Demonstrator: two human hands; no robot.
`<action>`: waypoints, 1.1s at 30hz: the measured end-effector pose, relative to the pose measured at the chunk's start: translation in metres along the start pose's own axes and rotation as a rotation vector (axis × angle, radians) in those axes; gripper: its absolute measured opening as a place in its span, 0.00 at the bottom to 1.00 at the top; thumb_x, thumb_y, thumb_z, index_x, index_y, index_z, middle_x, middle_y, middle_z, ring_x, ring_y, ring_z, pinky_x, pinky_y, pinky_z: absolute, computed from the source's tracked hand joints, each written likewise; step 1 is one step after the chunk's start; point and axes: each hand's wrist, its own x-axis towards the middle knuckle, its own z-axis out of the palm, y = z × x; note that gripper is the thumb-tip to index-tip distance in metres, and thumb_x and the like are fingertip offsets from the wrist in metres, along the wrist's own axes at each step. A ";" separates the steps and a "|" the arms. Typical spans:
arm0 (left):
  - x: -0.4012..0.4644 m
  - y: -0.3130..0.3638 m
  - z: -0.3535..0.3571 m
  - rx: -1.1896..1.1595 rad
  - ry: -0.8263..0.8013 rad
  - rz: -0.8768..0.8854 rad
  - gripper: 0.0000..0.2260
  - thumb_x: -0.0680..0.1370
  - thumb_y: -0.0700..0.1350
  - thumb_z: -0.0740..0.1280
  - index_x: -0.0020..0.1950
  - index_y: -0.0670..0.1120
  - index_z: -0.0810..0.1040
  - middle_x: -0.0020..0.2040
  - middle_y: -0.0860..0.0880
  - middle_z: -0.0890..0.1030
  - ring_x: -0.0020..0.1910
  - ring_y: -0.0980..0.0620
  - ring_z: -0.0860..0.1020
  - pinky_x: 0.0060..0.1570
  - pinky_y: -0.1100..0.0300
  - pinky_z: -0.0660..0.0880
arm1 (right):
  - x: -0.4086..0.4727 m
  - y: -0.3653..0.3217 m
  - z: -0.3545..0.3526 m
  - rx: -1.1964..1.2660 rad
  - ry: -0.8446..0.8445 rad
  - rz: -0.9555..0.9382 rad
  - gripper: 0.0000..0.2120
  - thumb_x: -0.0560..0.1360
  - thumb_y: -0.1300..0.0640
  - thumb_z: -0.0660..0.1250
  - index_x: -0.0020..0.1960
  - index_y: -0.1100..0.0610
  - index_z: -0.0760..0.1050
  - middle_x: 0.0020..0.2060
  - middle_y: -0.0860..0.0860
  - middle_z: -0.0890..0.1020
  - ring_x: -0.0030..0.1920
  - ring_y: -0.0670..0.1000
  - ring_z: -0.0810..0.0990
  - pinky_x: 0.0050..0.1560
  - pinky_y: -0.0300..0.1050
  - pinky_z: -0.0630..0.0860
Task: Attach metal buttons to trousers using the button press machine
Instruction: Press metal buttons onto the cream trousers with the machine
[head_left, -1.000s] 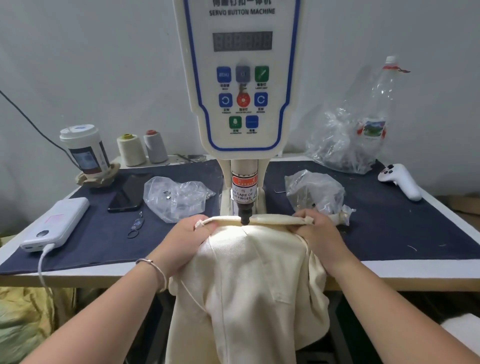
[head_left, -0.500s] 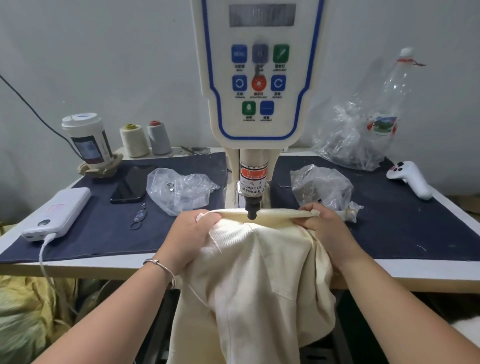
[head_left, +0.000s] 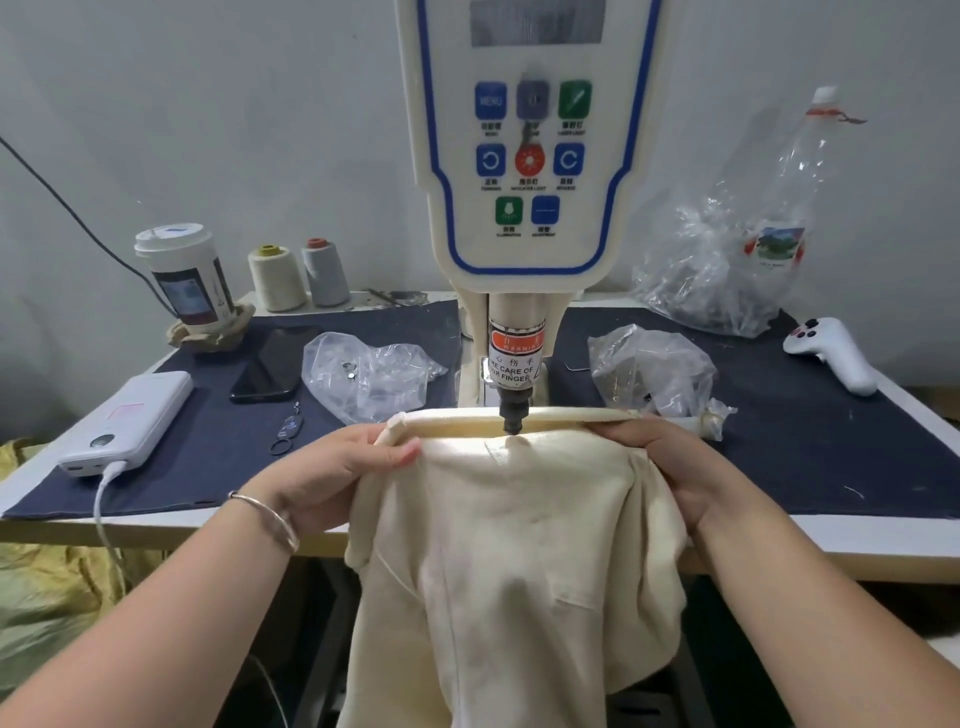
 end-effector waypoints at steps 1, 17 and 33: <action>0.001 -0.005 0.005 -0.086 0.053 0.034 0.09 0.71 0.44 0.75 0.50 0.43 0.86 0.49 0.40 0.85 0.45 0.46 0.85 0.42 0.54 0.82 | -0.001 0.000 0.000 -0.019 0.003 0.010 0.10 0.76 0.64 0.63 0.55 0.65 0.79 0.45 0.61 0.82 0.42 0.57 0.82 0.47 0.51 0.79; 0.034 -0.013 0.046 0.690 0.609 0.228 0.20 0.82 0.50 0.62 0.32 0.49 0.63 0.25 0.56 0.65 0.28 0.55 0.63 0.28 0.63 0.60 | 0.000 0.017 0.004 -0.806 0.561 -0.487 0.26 0.74 0.42 0.67 0.27 0.57 0.63 0.24 0.52 0.68 0.30 0.51 0.67 0.33 0.47 0.62; 0.042 -0.009 0.047 0.587 0.488 0.134 0.18 0.79 0.52 0.66 0.33 0.50 0.63 0.28 0.53 0.61 0.29 0.53 0.60 0.32 0.57 0.56 | 0.023 0.008 -0.010 -0.756 0.412 -0.407 0.20 0.70 0.56 0.70 0.28 0.57 0.62 0.24 0.51 0.64 0.28 0.49 0.62 0.29 0.43 0.61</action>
